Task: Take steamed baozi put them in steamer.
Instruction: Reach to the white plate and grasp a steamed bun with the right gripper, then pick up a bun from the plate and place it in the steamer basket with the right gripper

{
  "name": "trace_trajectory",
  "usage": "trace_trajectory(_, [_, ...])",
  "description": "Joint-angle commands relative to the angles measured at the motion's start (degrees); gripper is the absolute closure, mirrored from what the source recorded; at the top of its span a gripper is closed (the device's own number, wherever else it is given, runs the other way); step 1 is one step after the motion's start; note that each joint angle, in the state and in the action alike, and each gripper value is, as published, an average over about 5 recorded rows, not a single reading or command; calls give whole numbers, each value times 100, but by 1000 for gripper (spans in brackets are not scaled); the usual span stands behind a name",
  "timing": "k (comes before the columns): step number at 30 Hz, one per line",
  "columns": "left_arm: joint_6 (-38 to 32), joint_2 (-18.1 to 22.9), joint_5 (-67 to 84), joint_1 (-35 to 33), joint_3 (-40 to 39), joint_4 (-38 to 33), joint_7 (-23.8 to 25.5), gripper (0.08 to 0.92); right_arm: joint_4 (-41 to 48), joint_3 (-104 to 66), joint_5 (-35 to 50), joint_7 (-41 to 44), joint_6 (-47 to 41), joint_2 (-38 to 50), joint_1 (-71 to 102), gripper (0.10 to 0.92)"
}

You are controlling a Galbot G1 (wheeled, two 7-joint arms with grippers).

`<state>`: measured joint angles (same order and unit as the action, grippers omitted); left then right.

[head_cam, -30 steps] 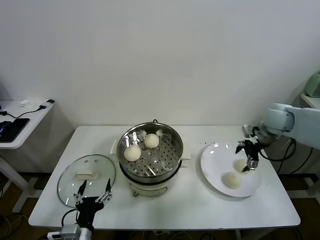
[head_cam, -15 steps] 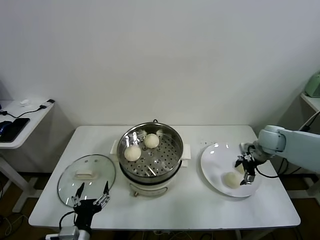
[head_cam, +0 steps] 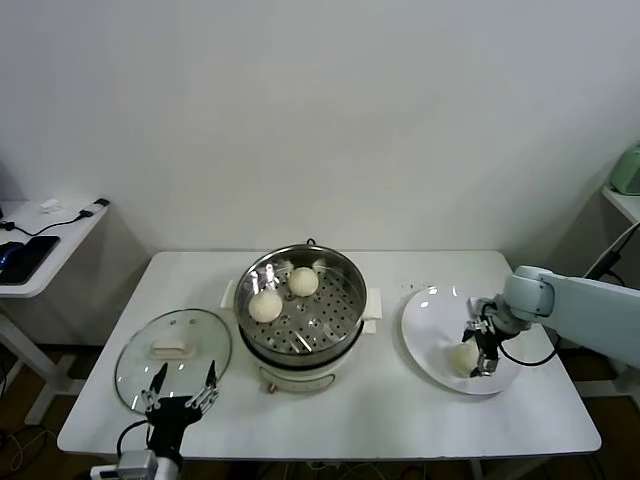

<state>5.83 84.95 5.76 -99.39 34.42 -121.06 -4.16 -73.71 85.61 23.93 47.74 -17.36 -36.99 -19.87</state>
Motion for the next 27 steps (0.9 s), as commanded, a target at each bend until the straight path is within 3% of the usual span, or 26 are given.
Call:
trace_trajectory(1, [-5,-13,-3,-6,3,6,-1,177,69,-7,17,64,16,-36,-62,203])
trace_trajectory(6, [-26,2,0,-13,-11,14,-15,177,5,184,0,223,44,-5,-194,233])
trace_trajectory(12, [-36,25,0,-21,-35,10,-24,177,28,215,-28,260,41,-55,-208,343])
trace_trajectory(17, [-35,33,0,-42,-31,-26,-27,177,-30,255,-60,351,84,-60,-448,357])
trace_trajectory(27, [-33,31,-20,-72,-62,-123,-25,177,-153,1889,1012,1402,884,-919,-3698,364])
